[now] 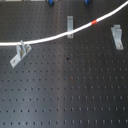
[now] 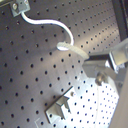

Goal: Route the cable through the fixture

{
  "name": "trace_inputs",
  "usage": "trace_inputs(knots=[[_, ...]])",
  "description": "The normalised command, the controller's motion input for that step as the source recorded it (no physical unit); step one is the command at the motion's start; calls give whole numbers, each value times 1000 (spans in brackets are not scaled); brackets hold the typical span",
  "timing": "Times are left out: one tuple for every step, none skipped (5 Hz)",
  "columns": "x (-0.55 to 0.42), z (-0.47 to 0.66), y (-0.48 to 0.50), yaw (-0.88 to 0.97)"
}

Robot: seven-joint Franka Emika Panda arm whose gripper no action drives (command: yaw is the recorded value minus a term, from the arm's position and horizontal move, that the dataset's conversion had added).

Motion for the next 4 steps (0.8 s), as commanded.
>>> trace_inputs(knots=[[-27, 78, 75, 0], [-4, 0, 11, 0], [-119, 262, -42, 706], [1, 229, 0, 957]])
